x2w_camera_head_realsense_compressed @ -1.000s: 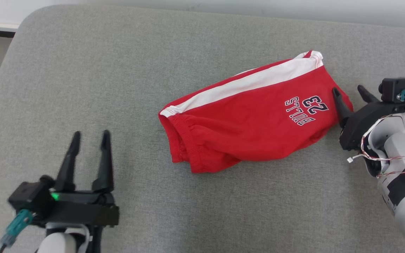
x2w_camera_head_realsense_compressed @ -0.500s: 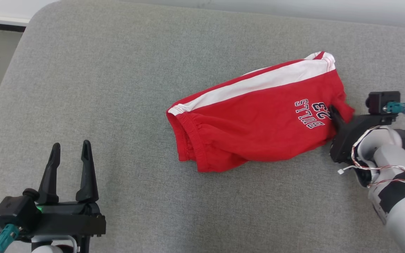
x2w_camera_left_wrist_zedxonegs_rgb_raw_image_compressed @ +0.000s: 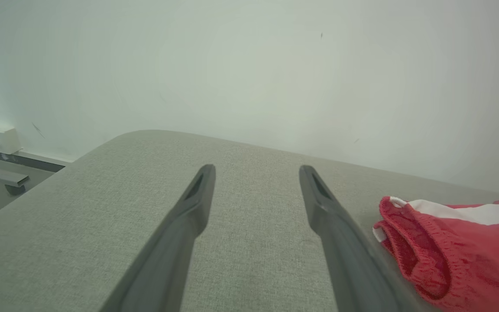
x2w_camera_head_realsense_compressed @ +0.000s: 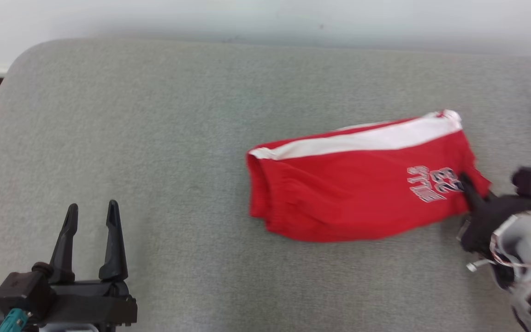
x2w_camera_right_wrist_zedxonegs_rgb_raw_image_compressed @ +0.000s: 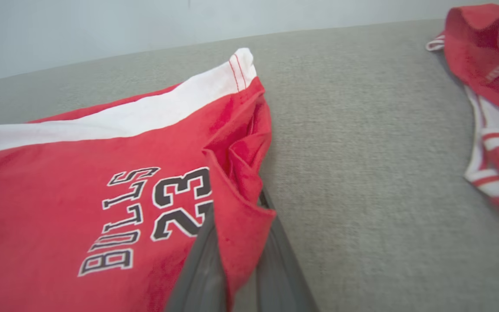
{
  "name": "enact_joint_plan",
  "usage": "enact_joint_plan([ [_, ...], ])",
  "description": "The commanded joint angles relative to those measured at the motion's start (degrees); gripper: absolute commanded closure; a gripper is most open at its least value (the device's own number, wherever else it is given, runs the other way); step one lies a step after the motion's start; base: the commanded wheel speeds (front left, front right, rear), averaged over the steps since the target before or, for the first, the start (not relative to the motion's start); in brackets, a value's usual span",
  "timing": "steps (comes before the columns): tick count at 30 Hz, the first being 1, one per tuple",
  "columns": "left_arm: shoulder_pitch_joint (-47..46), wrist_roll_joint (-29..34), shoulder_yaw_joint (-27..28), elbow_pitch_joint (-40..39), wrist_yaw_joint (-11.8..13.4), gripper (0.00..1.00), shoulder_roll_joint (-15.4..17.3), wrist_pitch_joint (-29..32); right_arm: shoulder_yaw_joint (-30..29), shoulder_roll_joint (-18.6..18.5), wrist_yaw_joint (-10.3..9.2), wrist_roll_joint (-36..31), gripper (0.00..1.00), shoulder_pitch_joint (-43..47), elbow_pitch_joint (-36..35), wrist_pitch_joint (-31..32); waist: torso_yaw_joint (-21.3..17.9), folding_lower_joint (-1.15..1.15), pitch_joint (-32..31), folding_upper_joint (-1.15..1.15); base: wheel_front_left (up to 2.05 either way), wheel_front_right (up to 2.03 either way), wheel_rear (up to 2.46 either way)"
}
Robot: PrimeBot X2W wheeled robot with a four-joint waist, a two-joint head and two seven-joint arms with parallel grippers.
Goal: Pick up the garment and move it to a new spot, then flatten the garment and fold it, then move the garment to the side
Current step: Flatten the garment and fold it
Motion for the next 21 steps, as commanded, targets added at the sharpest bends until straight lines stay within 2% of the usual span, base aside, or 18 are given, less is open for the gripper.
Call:
enact_joint_plan([
  [1,0.72,0.38,0.09,-0.20,-0.19,0.00,-0.01,0.02,-0.51,-1.30,-0.15,0.90,1.00,1.53,-0.21,-0.59,-1.90,0.00,-1.79,0.00,0.00,0.00,0.00],
  [4,1.02,0.67,0.02,-0.52,-0.21,0.00,0.00,0.02,-1.81,-3.72,-0.15,2.70,1.00,4.47,-1.15,-1.80,-2.31,0.00,-2.21,0.00,0.00,0.00,0.00],
  [8,1.57,0.49,0.60,-0.89,-0.21,0.00,-0.01,0.02,-2.92,-5.08,-0.15,3.39,1.00,6.37,-1.95,-2.40,-2.90,0.00,-2.45,0.00,0.00,0.00,0.00],
  [15,2.51,0.40,1.09,-0.44,-0.08,0.00,0.00,0.02,-2.01,-2.85,-0.15,0.45,1.00,4.56,-5.36,-3.67,-4.01,0.00,-3.10,0.00,0.00,0.00,0.00],
  [21,2.71,0.66,1.46,-0.51,-0.10,0.00,0.00,0.02,0.05,0.30,-0.15,-2.71,1.00,3.50,-12.21,-4.80,-4.37,0.00,-3.96,0.00,0.00,0.00,0.00],
])
